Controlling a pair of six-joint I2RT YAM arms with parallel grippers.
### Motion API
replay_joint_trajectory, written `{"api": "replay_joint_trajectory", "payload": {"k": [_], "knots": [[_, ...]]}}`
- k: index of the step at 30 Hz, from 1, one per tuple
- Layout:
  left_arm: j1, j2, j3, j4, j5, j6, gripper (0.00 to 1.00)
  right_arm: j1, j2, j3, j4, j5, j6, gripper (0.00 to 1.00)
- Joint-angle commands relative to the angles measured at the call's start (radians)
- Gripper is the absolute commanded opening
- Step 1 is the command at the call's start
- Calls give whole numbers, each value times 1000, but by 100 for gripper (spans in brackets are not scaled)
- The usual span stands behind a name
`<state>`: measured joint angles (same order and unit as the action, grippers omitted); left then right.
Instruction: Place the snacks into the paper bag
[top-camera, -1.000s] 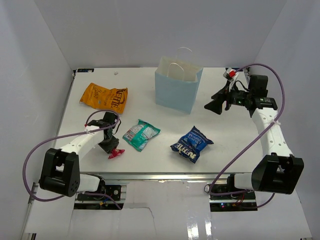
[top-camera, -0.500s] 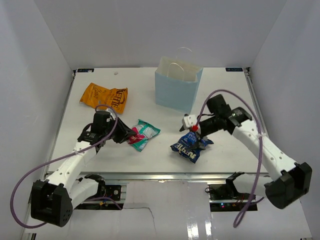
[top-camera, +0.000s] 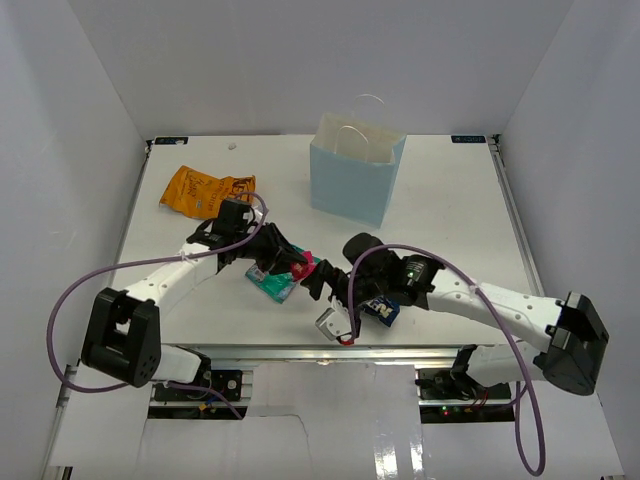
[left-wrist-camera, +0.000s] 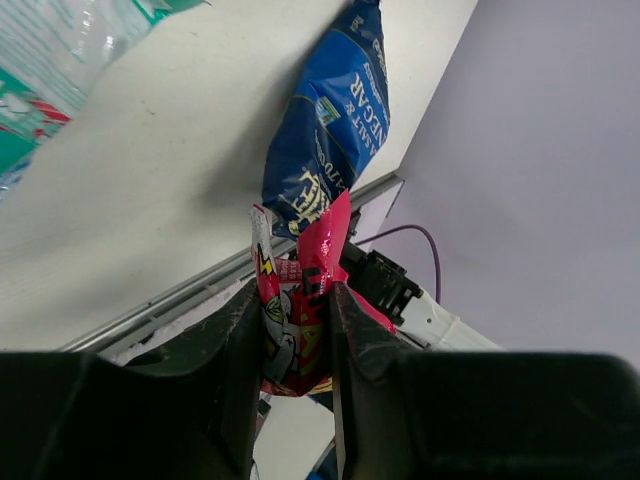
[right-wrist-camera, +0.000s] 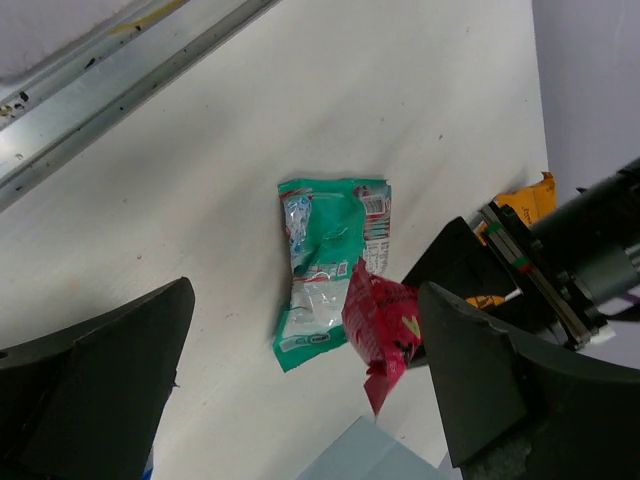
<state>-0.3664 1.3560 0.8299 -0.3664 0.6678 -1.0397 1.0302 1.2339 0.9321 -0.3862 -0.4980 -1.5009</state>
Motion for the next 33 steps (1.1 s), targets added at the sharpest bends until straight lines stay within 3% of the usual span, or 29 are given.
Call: {"api": "replay_joint_trajectory", "payload": {"k": [1, 3, 4, 14, 21, 29, 33], "knots": [[-29, 25, 57, -45, 76, -10, 15, 11, 55, 80, 20, 22, -136, 99], [-39, 41, 70, -61, 82, -6, 15, 11, 90, 105, 15, 44, -159, 100], [-45, 45, 74, -66, 88, -3, 15, 11, 99, 111, 15, 58, -169, 95], [-88, 100, 112, -117, 118, 29, 16, 11, 173, 132, 4, 153, -236, 87], [-100, 101, 141, -129, 131, 33, 17, 4, 217, 143, -16, 210, -203, 67], [-105, 89, 135, -131, 151, 35, 19, -7, 230, 152, -8, 249, -185, 53], [-105, 84, 138, -132, 161, 40, 25, -19, 225, 163, -6, 251, -147, 41]]}}
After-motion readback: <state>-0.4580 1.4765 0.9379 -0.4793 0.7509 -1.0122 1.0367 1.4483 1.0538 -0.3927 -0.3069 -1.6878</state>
